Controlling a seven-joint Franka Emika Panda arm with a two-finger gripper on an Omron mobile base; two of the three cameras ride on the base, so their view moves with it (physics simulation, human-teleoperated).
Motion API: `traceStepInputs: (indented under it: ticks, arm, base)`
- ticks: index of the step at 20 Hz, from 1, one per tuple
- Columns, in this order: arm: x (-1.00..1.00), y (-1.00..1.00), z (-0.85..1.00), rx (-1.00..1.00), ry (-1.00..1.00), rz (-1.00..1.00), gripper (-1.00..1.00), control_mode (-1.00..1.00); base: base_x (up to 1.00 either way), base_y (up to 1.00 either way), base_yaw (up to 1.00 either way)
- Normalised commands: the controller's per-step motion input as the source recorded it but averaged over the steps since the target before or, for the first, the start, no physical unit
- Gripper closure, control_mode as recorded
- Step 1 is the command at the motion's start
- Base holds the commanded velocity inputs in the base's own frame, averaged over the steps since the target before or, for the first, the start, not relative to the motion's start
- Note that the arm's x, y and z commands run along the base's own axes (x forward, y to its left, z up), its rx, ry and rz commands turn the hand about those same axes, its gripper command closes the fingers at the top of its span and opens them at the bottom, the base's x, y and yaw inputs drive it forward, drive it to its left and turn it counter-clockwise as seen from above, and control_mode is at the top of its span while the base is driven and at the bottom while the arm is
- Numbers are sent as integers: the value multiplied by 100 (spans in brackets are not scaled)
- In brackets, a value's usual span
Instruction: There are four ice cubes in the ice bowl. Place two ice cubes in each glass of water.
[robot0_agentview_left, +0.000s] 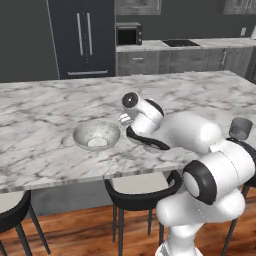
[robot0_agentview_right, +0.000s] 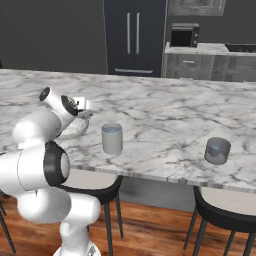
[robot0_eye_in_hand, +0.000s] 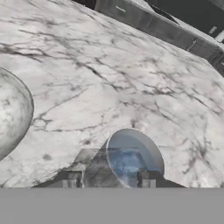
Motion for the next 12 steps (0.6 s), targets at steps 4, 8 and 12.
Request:
traceStepInputs:
  ticks: [4, 8, 12]
  arm:
    - [-51, -100, 44, 0, -16, -20, 100, -100]
    - [-42, -100, 48, 0, -8, -26, 100, -100]
    - [-27, -100, 7, 0, -6, -29, 100, -100]
  base:
    - [0, 0, 0]
    - [0, 0, 0]
    - [0, 0, 0]
